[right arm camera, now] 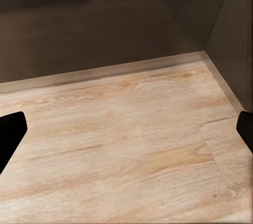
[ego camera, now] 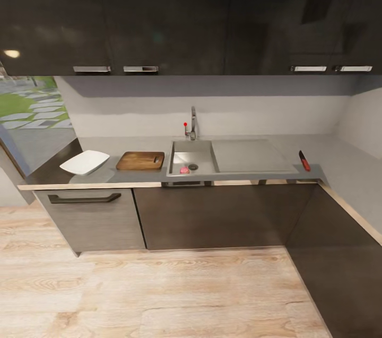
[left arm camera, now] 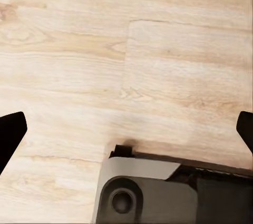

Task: In the kitchen, take the Vidalia onion out of the sink, dice it on the chopping board with the paring knife, put the diced onion into the bowl on the countertop, then place both the paring knife and the chopping board into the sink.

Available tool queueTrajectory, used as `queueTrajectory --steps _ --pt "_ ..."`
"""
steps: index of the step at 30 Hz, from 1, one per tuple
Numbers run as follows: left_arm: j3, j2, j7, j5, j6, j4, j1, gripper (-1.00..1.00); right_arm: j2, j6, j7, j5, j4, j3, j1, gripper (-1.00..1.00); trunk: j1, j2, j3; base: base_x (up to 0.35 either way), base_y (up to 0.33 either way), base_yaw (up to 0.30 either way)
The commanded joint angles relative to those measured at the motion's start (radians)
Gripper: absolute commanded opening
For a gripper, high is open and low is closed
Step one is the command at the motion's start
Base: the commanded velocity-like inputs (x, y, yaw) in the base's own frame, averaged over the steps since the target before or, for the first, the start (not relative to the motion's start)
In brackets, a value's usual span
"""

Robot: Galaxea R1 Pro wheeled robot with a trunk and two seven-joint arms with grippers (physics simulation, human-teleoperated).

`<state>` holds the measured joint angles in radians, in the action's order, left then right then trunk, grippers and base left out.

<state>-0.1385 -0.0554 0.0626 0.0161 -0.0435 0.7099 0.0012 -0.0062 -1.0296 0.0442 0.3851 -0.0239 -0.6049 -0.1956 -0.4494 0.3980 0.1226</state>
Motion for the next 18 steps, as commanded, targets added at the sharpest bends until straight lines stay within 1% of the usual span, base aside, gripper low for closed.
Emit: queueTrajectory --steps 1,2,3,4,5,6,7,8,9,10,11,12,13,14,15,16,18 --pt "0.007 -0.005 0.001 0.002 -0.058 0.049 0.000 1.00 -0.001 -0.003 0.005 0.005 0.001 -0.011 -0.001 1.00 -0.001 0.002 0.002 0.000 0.000 0.000" --pt "0.034 -0.011 0.001 0.003 -0.155 0.137 0.000 1.00 -0.002 -0.002 0.005 0.005 0.001 -0.015 -0.001 1.00 -0.001 0.002 0.002 0.000 0.000 0.000" --pt "0.050 -0.013 0.001 0.004 -0.199 0.181 0.000 1.00 -0.002 -0.002 0.005 0.005 0.001 -0.016 -0.001 1.00 -0.001 0.002 0.002 0.000 0.000 0.000" --pt "0.088 -0.017 0.001 0.004 -0.279 0.267 0.000 1.00 -0.002 -0.002 0.005 0.006 0.001 -0.019 -0.001 1.00 -0.001 0.002 0.002 0.000 0.000 0.000" --pt "0.107 -0.019 0.001 0.005 -0.314 0.308 0.000 1.00 -0.002 -0.002 0.005 0.005 0.001 -0.020 -0.001 1.00 -0.001 0.002 0.002 0.000 0.000 0.000" --pt "0.143 -0.021 0.002 0.005 -0.378 0.386 0.000 1.00 -0.003 -0.001 0.004 0.005 0.001 -0.022 -0.001 1.00 -0.001 0.002 0.002 0.000 0.000 0.000" --pt "0.159 -0.022 0.002 0.005 -0.407 0.423 0.000 1.00 -0.003 -0.001 0.004 0.006 0.001 -0.022 -0.001 1.00 -0.001 0.002 0.002 0.000 0.000 0.000" --pt "0.184 -0.024 0.003 0.005 -0.459 0.491 0.000 1.00 -0.003 -0.001 0.004 0.005 0.001 -0.023 -0.001 1.00 -0.001 0.002 0.002 0.000 0.000 0.000" --pt "0.194 -0.026 0.003 0.005 -0.483 0.522 0.000 1.00 -0.003 -0.001 0.004 0.006 0.001 -0.023 -0.001 1.00 -0.001 0.002 0.002 0.000 0.000 0.000" --pt "0.207 -0.031 0.003 0.005 -0.529 0.580 0.000 1.00 -0.003 -0.001 0.004 0.005 0.001 -0.023 -0.001 1.00 -0.001 0.002 0.002 0.000 0.000 0.000" --pt "0.212 -0.035 0.003 0.005 -0.553 0.606 0.000 1.00 -0.003 -0.001 0.004 0.006 0.001 -0.024 -0.001 1.00 -0.001 0.002 0.002 0.000 0.000 0.000" --pt "0.219 -0.046 0.002 0.005 -0.602 0.654 -0.001 1.00 -0.003 -0.001 0.004 0.005 0.001 -0.024 -0.001 1.00 -0.001 0.002 0.002 0.000 0.000 0.000" --pt "0.222 -0.051 0.002 0.005 -0.626 0.676 -0.001 1.00 -0.003 -0.001 0.004 0.006 0.001 -0.024 -0.001 1.00 -0.001 0.002 0.002 0.000 0.000 0.000" --pt "0.228 -0.061 0.001 0.005 -0.672 0.717 -0.002 1.00 -0.003 -0.001 0.004 0.006 0.001 -0.024 -0.001 1.00 -0.001 0.002 0.002 0.000 0.000 0.000" --pt "0.231 -0.065 0.001 0.005 -0.694 0.737 -0.004 1.00 -0.003 -0.001 0.005 0.005 0.001 -0.024 -0.001 1.00 -0.001 0.002 0.002 0.000 0.000 0.000" --pt "0.235 -0.073 0.000 0.006 -0.732 0.774 -0.012 1.00 -0.002 -0.001 0.004 0.005 0.001 -0.024 -0.001 1.00 -0.001 0.002 0.002 0.000 0.000 0.000" --pt "0.240 -0.078 0.000 0.006 -0.763 0.799 -0.028 1.00 -0.002 -0.001 0.005 0.005 0.001 -0.024 -0.001 1.00 -0.001 0.002 0.002 0.000 0.000 0.000"
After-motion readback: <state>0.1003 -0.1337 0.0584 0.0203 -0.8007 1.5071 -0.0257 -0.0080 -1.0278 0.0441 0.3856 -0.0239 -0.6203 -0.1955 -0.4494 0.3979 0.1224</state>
